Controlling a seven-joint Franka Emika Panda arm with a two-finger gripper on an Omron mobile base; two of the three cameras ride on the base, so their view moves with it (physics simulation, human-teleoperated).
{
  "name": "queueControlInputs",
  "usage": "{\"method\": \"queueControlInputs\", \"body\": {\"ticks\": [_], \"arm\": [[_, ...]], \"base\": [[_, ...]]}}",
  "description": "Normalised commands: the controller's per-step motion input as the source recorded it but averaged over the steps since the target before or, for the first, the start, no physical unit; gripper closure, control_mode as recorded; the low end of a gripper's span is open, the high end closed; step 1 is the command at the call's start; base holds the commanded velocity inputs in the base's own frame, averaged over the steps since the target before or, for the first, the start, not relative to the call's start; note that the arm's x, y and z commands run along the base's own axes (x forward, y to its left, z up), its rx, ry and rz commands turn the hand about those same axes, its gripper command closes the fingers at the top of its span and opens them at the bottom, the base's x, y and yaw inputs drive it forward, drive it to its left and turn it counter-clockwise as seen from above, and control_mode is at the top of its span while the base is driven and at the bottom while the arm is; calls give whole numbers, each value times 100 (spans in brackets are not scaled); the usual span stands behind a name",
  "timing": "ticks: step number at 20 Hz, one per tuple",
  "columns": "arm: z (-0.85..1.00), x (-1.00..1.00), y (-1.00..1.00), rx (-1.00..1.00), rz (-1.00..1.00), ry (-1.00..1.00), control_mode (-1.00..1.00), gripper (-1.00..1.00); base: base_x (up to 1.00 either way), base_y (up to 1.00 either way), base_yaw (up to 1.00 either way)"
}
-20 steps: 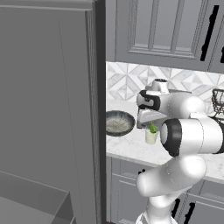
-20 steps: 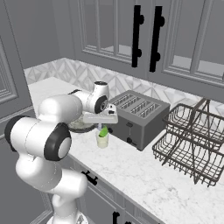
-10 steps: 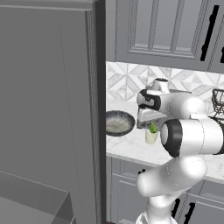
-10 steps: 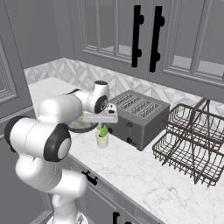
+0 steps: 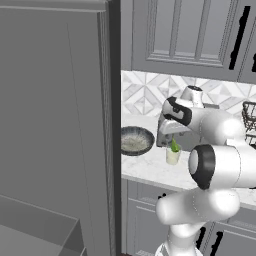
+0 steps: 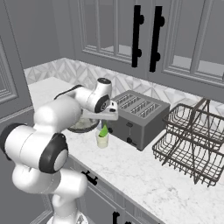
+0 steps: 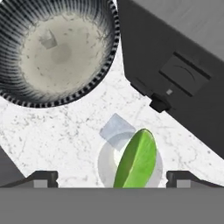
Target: Grab a lemon wedge from the fridge and one ice cube from the ice bowl, and put them in the glass of lemonade.
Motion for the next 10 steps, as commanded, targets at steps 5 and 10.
{"method": "queueControlInputs", "body": {"ticks": [5, 10], "arm": [[18, -2, 52, 0, -1, -9, -100, -100], [23, 0, 57, 0, -1, -4, -100, -100]], "base": [[0, 0, 0], [0, 0, 0]]}}
